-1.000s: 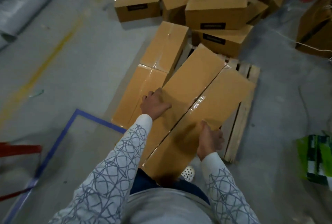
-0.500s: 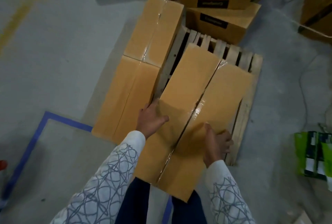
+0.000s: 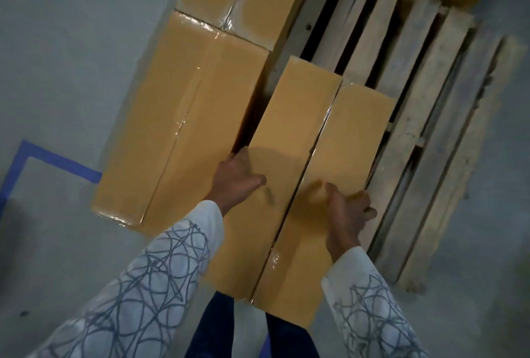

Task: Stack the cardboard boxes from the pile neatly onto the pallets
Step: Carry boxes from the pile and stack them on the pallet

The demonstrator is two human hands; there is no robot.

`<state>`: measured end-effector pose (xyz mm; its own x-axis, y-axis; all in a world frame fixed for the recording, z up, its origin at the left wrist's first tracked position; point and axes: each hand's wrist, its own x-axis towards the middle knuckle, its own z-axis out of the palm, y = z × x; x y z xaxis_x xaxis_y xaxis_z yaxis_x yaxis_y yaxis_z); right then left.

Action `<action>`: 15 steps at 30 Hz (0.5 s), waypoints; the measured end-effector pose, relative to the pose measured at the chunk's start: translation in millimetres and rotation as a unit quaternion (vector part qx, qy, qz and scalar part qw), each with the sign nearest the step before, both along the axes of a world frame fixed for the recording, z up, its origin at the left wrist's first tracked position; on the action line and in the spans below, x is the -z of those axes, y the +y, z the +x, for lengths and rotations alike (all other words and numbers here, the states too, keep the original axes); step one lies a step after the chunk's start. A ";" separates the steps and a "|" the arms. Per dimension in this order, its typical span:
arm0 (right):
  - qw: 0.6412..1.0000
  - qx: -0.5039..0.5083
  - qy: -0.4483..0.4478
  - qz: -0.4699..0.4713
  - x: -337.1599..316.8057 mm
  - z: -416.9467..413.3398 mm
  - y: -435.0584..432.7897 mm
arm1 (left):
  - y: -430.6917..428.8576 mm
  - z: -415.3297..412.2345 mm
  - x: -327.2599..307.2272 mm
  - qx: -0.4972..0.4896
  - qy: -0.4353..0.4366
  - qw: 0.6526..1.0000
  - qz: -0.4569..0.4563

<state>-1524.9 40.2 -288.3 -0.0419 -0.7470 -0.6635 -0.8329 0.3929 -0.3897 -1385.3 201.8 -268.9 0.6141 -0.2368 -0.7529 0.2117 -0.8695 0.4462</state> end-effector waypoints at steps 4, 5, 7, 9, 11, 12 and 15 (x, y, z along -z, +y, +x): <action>1.000 -0.007 0.002 0.019 34.6 2.1 -0.6 | -1.7 -1.1 27.4 0.002 0.012 1.000 0.017; 1.000 -0.009 0.000 0.029 40.1 1.0 -0.5 | -1.5 -1.2 31.1 -0.007 0.013 1.000 0.018; 0.998 -0.010 -0.014 0.053 47.3 -3.6 1.3 | 0.9 -4.7 36.3 -0.033 0.030 0.999 0.016; 0.997 -0.014 -0.023 0.070 52.3 -10.7 3.9 | 4.6 -8.7 38.8 -0.062 0.048 0.997 0.007; 0.997 -0.015 -0.026 0.078 53.5 -17.2 7.3 | 8.0 -12.5 40.1 -0.083 0.050 0.995 -0.002; 0.997 -0.010 -0.027 0.076 53.8 -19.1 9.7 | 9.4 -14.2 39.6 -0.089 0.050 0.995 -0.002; 0.996 0.009 -0.036 0.084 48.9 -17.4 14.4 | 11.4 -17.9 37.6 -0.121 0.060 0.991 -0.003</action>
<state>-1542.3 54.6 -337.2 -0.0028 -0.6252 -0.7805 -0.7978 0.4720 -0.3751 -1403.2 213.2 -306.4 0.5593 -0.0985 -0.8231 0.4658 -0.7840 0.4103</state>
